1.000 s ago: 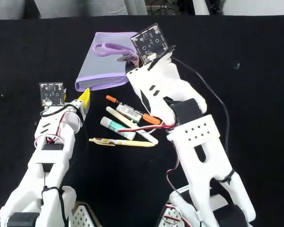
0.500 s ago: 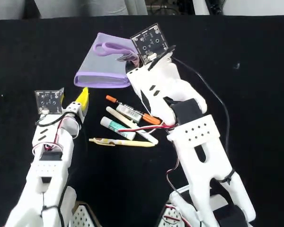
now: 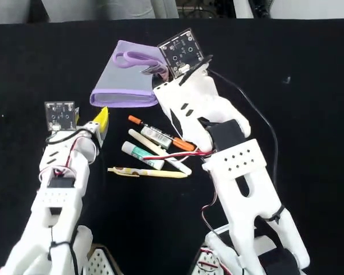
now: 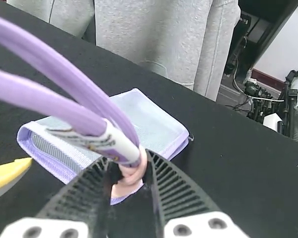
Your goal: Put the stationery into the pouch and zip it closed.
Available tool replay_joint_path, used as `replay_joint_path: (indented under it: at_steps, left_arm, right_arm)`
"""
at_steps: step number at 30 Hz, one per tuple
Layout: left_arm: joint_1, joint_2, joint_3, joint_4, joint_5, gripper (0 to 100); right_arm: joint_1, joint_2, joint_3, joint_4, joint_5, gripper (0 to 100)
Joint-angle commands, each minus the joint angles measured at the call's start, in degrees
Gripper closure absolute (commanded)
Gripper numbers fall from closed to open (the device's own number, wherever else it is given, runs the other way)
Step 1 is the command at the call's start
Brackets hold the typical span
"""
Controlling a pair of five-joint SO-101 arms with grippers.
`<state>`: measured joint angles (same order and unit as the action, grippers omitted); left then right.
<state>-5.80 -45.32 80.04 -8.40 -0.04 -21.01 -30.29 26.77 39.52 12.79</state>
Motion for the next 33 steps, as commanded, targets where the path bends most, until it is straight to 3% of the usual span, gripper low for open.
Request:
replay_joint_path:
  at_steps: [1,11,21,33]
  left_arm:
    - [0.57,6.59,-5.49,-5.89,-0.44,75]
    - [0.48,7.82,-4.09,-7.74,-0.44,75]
    - [0.92,-3.69,0.31,-7.38,-0.26,75]
    - [0.66,5.71,-4.0,-7.38,-0.44,75]
  right_arm:
    - [-0.44,0.13,-3.47,-0.62,-0.53,98.8]
    - [-0.44,0.13,-3.47,-0.7,-0.44,98.8]
    - [-0.44,0.13,-3.47,-0.79,-0.26,98.8]
    - [-0.44,0.13,-3.47,-0.7,-0.44,98.8]
